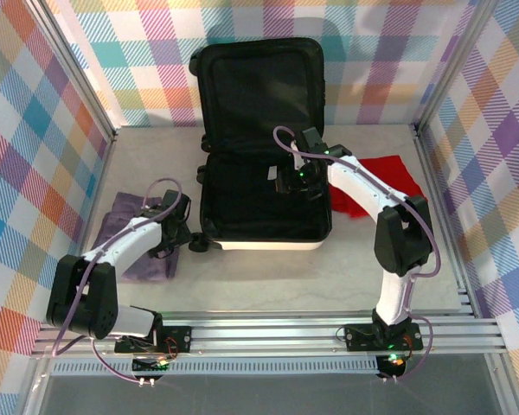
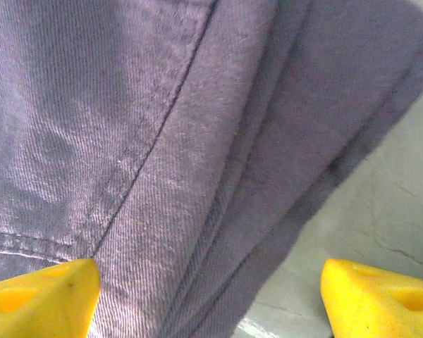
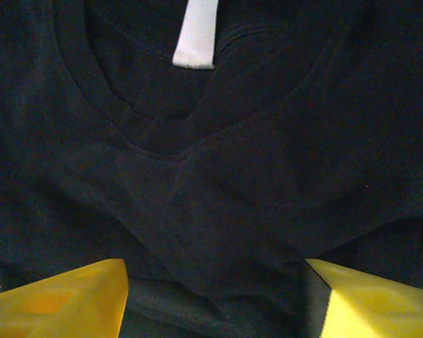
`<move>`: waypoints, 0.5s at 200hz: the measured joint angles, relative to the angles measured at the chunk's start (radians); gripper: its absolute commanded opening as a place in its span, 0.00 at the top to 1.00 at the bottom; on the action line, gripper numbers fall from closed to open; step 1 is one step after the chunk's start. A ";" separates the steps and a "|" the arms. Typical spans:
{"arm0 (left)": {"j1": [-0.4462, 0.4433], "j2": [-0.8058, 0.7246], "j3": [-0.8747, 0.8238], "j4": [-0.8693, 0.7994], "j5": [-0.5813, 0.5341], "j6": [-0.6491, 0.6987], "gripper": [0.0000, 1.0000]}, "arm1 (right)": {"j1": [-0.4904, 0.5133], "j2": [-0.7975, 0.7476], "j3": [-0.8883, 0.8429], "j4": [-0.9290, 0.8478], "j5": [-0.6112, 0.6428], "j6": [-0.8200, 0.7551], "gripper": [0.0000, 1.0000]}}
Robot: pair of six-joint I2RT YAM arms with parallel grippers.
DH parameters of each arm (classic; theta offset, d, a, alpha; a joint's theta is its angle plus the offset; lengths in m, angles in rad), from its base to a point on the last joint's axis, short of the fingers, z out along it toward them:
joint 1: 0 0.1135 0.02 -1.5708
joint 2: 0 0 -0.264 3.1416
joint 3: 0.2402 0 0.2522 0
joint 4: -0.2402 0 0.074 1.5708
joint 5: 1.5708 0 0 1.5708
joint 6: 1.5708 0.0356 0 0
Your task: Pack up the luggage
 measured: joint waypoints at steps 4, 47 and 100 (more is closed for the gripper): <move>0.007 0.007 -0.003 0.004 0.006 0.000 0.19 | 0.000 -0.002 0.000 0.000 0.000 0.000 0.34; 0.082 0.105 -0.013 0.068 0.050 0.008 0.20 | 0.000 -0.016 0.000 -0.001 0.004 0.000 0.33; 0.149 0.270 0.153 0.080 0.063 0.070 0.22 | 0.000 -0.022 0.000 -0.008 0.011 -0.003 0.32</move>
